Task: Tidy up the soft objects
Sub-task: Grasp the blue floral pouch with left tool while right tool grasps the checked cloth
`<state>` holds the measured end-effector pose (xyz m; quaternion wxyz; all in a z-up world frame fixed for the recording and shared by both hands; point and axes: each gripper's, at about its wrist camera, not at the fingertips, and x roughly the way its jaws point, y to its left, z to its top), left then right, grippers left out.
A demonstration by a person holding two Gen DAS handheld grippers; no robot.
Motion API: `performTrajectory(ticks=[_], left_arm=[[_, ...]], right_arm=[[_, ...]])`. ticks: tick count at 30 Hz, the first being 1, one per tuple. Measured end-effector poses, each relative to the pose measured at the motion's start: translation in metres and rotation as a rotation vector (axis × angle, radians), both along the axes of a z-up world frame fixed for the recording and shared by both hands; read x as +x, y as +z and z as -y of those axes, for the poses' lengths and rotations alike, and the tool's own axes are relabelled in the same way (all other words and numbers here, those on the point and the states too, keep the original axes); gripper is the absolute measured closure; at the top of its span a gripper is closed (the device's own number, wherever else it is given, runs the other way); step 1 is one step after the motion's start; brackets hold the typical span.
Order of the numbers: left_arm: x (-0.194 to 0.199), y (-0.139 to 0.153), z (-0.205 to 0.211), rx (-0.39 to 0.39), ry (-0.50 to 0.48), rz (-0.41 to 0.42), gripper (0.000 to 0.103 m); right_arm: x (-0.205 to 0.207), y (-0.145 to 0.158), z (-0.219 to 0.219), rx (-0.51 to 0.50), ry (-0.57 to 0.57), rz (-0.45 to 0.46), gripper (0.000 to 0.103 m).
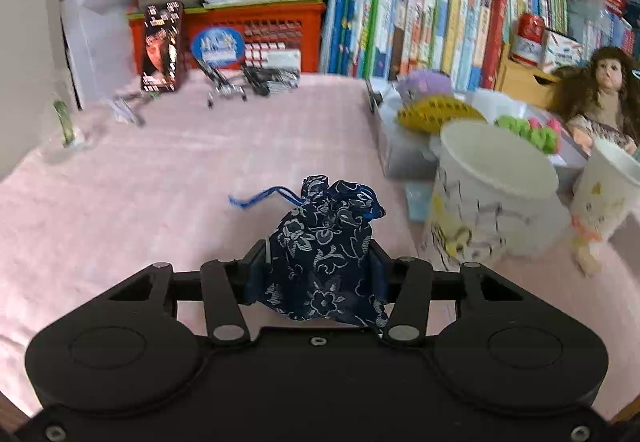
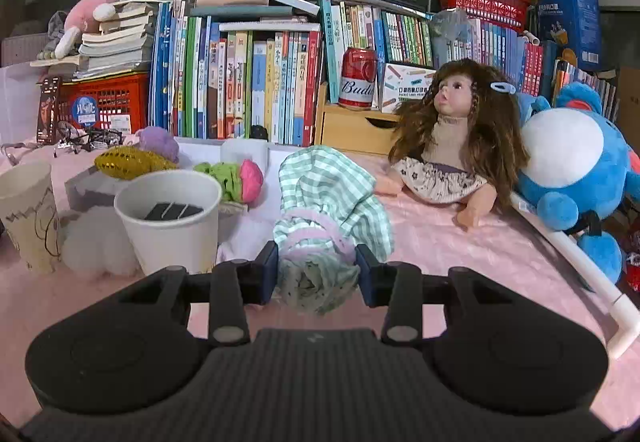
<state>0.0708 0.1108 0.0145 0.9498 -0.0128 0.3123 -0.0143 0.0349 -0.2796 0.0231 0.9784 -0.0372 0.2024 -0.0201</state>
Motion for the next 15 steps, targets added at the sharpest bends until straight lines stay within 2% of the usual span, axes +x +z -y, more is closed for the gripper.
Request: performTrajectory(ticks=[11,15], left_arm=[[0.016,0.067,0.004,0.022,-0.031,0.072,0.057],[0.025,0.099,0.008,-0.016,-0.073,0.103,0.057]], right_arm=[[0.016,0.039,-0.001,-0.013,0.048,0.014,0.057],[0.026,0.056,-0.003,-0.017,0.073,0.018,0.057]])
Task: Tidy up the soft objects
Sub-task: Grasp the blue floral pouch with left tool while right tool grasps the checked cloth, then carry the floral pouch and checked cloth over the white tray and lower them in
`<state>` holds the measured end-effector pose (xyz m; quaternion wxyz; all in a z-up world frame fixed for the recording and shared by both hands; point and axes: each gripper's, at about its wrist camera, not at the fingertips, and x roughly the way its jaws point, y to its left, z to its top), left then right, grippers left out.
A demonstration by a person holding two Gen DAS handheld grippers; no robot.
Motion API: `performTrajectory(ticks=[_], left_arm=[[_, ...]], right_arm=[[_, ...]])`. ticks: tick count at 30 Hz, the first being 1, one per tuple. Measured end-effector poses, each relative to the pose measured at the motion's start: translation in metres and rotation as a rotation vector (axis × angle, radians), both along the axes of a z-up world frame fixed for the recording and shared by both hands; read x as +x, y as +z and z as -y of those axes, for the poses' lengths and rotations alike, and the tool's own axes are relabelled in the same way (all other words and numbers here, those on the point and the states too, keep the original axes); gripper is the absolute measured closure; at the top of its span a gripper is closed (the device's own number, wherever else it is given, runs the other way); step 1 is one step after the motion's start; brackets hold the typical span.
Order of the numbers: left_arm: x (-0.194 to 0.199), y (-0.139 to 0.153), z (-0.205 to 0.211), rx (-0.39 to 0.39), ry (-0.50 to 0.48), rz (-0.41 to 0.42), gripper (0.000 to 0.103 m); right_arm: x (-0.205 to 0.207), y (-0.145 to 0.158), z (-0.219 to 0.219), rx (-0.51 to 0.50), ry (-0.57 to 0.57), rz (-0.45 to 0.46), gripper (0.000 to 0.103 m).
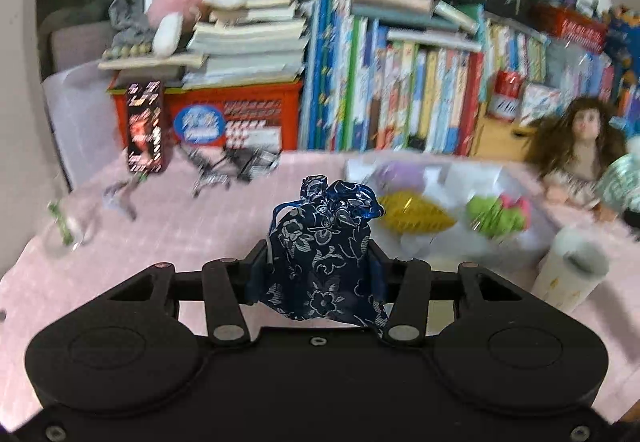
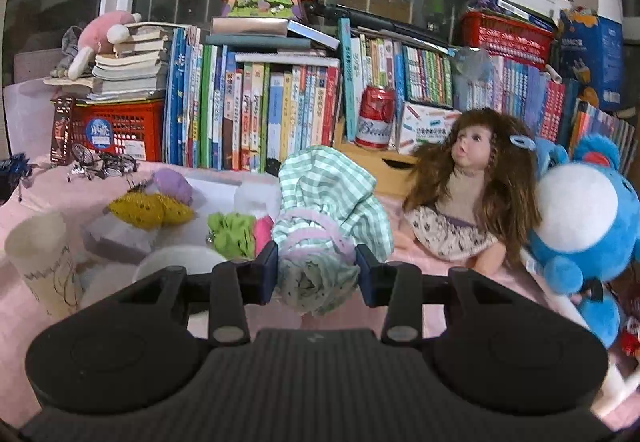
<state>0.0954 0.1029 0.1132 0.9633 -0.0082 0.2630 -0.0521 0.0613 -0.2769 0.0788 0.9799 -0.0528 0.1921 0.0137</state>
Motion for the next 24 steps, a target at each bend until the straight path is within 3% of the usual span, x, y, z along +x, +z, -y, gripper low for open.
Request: performTrajectory(ticks=[5,10,15,24], left_arm=[[0.014,0.038,0.014,-0.014,-0.058,0.03,0.057],[0.039,0.063,0.04,-0.022,-0.127,-0.01,0.057],[0.072,0.067,0.066,-0.045,-0.165,-0.125,0.057],[0.127,0.04,0.106,-0.11,-0.183,-0.345,0.057]], right_arm=[[0.018,0.022,-0.003,0.019,0.027,-0.01,0.057],[0.04,0.041,-0.003,0.083,0.053,-0.05,0.057],[0.063,0.048,-0.006,0.092,0.079,-0.113,0.057],[0.111,0.033,-0.006,0.089,0.092,-0.291,0.057]])
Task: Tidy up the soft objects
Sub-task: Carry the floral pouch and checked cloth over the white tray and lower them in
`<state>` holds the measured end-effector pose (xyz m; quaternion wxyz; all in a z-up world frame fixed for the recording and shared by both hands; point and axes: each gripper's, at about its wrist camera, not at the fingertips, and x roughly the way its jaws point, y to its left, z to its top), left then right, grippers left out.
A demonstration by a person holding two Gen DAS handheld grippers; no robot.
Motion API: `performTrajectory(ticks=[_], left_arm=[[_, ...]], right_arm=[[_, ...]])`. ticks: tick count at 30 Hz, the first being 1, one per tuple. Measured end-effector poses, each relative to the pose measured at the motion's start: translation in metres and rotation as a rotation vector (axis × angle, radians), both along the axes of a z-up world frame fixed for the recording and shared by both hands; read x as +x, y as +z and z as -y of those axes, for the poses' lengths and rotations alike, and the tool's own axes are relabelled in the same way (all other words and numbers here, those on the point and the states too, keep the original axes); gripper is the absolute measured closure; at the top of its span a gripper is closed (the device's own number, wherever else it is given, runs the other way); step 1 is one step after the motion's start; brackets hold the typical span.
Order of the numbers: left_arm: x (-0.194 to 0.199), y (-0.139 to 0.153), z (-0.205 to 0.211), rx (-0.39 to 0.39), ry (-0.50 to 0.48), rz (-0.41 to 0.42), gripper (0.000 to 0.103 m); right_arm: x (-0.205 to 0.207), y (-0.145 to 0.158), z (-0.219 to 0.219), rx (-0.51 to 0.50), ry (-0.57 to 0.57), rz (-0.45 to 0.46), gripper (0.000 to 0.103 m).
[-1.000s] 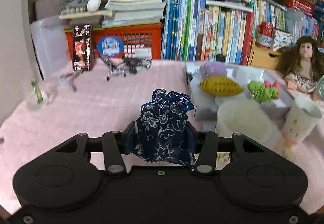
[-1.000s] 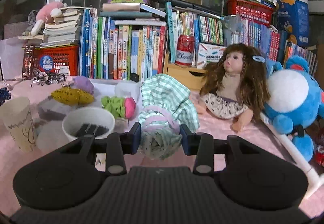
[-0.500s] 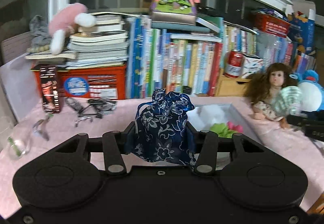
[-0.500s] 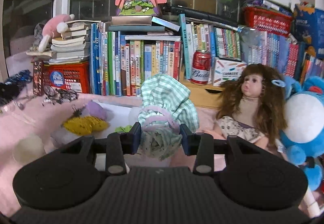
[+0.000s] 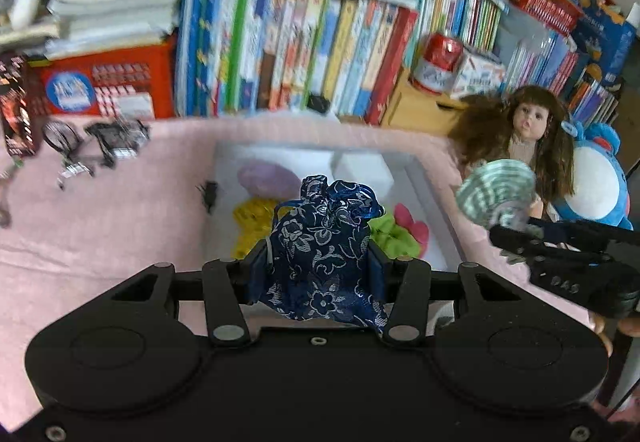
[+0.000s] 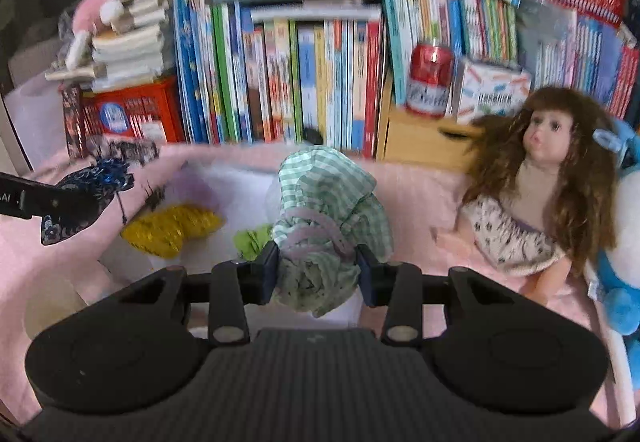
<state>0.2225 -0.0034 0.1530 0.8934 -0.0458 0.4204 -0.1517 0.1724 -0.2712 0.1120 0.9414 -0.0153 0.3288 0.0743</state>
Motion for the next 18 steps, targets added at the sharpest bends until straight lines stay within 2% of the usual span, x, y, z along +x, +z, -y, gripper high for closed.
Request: performTrajectory(ticks=[5,12,18], left_arm=[[0.019,-0.021,0.024,-0.004,-0.011,-0.091,0.057],[0.046,-0.049,0.055,0.026,0.01,-0.154,0.057],[0.066,-0.072,0.065,0.055,0.037,-0.205,0.057]], right_arm=[[0.017,-0.021,0.002,-0.017,0.01,-0.085,0.057],[0.043,-0.047,-0.003,-0.063,0.034,-0.159,0.057],[0.052,-0.06,-0.004,-0.064,0.067,-0.193,0.057]])
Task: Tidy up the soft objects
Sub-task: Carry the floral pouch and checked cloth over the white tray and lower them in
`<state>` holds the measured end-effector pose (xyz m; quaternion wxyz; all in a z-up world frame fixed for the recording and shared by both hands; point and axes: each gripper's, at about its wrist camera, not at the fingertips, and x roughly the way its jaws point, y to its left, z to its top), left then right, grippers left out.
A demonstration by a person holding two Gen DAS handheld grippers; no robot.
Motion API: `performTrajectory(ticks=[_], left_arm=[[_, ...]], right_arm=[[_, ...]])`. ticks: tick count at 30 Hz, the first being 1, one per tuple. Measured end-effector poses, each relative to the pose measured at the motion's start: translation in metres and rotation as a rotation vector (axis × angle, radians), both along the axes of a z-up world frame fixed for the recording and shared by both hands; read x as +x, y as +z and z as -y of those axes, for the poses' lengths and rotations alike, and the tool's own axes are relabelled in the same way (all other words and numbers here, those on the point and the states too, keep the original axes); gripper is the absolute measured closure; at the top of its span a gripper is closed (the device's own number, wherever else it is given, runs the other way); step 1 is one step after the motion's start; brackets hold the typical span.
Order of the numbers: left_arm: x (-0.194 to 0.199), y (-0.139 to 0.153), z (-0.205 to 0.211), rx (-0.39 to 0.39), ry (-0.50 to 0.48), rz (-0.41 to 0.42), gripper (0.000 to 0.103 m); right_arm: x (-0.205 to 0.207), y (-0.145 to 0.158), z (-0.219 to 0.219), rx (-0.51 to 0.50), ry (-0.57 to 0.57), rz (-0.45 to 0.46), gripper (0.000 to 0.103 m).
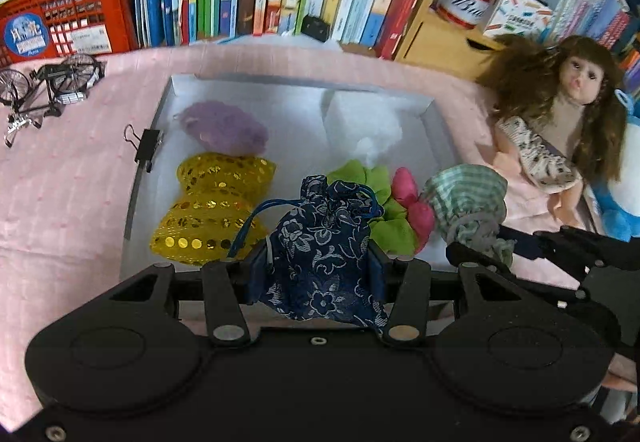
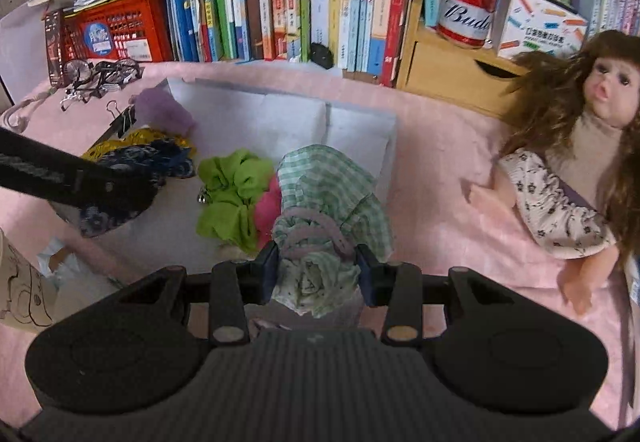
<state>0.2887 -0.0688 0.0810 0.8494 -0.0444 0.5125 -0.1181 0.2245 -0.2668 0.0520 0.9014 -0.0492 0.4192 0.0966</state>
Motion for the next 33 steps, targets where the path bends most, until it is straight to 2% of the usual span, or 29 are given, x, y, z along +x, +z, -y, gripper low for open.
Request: performTrajectory(ticks=[17,19,20,27,30,33], left_arm=[[0.016,-0.028,0.009,0.009,0.042,-0.049,0.056],[0.017,-0.028,0.008,0.005,0.054,-0.056,0.051],[0.017,-0.028,0.007,0.004,0.058,-0.059,0.05],[0.019,-0.025,0.005,-0.019,0.069,-0.067,0.04],[0.017,-0.023,0.007,-0.022,0.055,-0.057,0.031],[0.014,-0.021,0.009,-0.01,0.048,-0.047,0.03]], right_arm=[[0.017,-0.018,0.002,0.056,0.036,-0.079,0.055],[0.02,-0.018,0.003,0.067,0.033,-0.09,0.044],[0.02,-0.018,0.004,0.076,0.031,-0.094,0.042],[0.02,-0.013,0.009,0.128,0.026,-0.087,0.035],[0.019,-0.011,0.009,0.132,0.02,-0.085,0.033],[0.017,-0.009,0.01,0.136,0.012,-0.08,0.031]])
